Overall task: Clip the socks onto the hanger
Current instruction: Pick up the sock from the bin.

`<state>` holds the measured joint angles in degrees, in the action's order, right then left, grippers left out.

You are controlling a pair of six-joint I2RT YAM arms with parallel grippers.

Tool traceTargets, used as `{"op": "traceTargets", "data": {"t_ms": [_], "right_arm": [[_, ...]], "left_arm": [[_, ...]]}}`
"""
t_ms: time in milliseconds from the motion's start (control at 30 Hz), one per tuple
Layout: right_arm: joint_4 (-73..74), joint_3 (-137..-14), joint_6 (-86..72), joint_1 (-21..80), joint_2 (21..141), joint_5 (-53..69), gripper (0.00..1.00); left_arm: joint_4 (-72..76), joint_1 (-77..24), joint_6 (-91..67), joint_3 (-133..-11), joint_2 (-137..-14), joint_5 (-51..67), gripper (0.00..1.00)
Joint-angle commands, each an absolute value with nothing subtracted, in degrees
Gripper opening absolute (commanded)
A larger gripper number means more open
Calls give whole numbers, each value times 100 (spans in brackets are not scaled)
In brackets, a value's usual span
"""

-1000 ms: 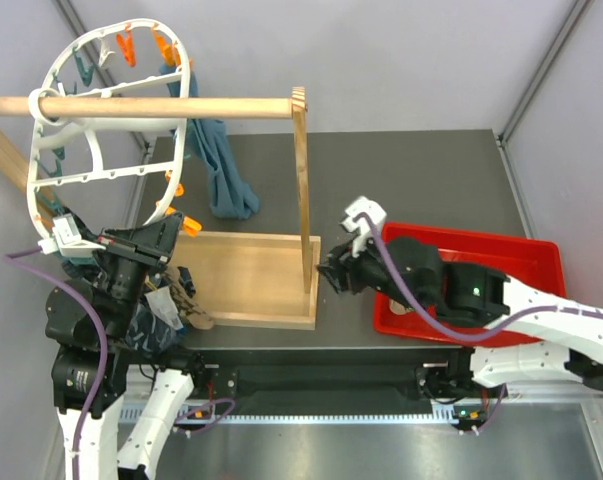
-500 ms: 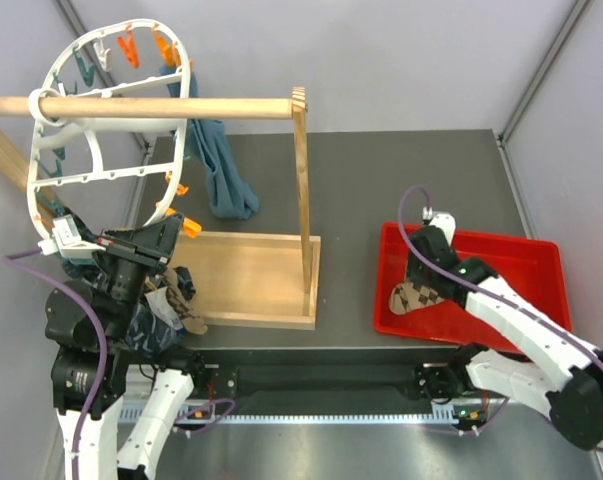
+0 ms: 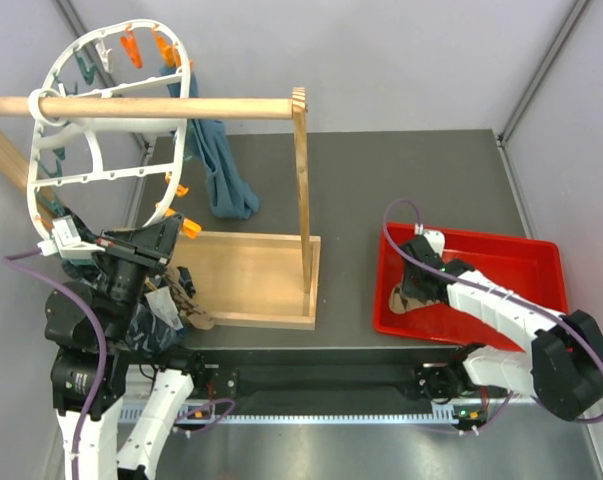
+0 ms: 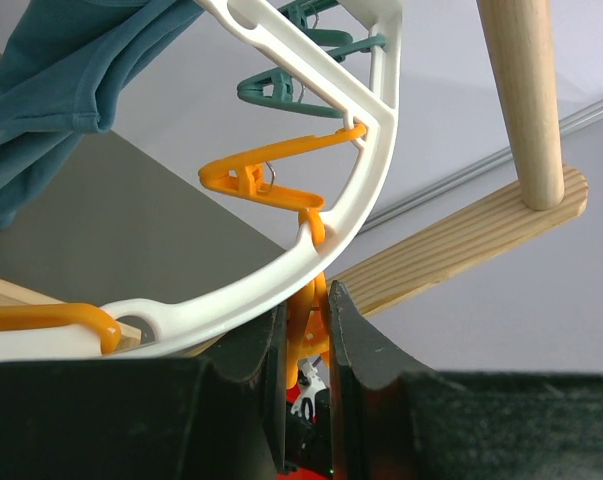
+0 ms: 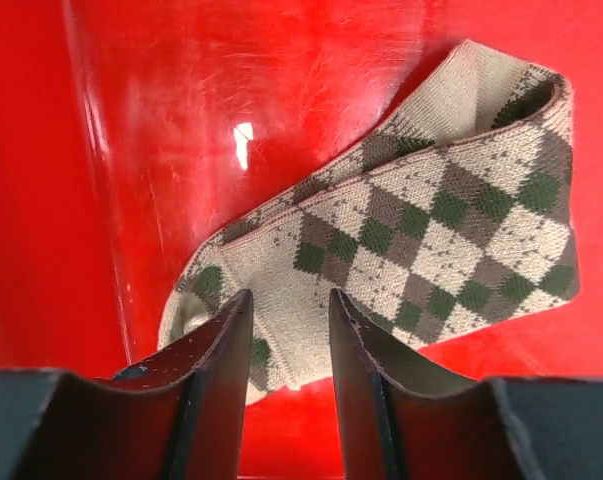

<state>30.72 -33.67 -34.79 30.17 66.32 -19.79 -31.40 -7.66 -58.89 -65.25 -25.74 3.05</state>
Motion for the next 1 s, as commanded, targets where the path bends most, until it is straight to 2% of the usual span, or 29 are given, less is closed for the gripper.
{"op": "traceTargets", "data": {"t_ms": [0,100,233,267,300,700,833,967], "right_arm": [[2716,-3366,-3630,2874,6750,-2039,35],[2532,-3279,-3647,2760,6899,-1943,33],[2303,-3164,-3639,2637,7084,-1662,15],[2259,-3147,-3639,2619,7093,-1626,5],[2267,-3146,-3630,2619,7084,-1617,1],[3638,-3989,-3253,2619,5337,-2128,0],[3955,-4411,-3050,2628,4660,-1530,0],[3675,-4666,-2646,2628,3738,-38,0]], "left_arm": [[-2936,-773,-5959,-6548,-2540,220,0],[-2944,-773,-5959,-6539,-2523,228,0],[-2962,-773,-5933,-6539,-2514,211,0],[-2962,-773,-5941,-6539,-2514,211,0],[-2962,-773,-5941,-6539,-2514,220,0],[-2953,-773,-5968,-6583,-2522,272,0],[-2953,-773,-5959,-6618,-2505,272,0],[-2962,-773,-5968,-6610,-2505,290,0]]}}
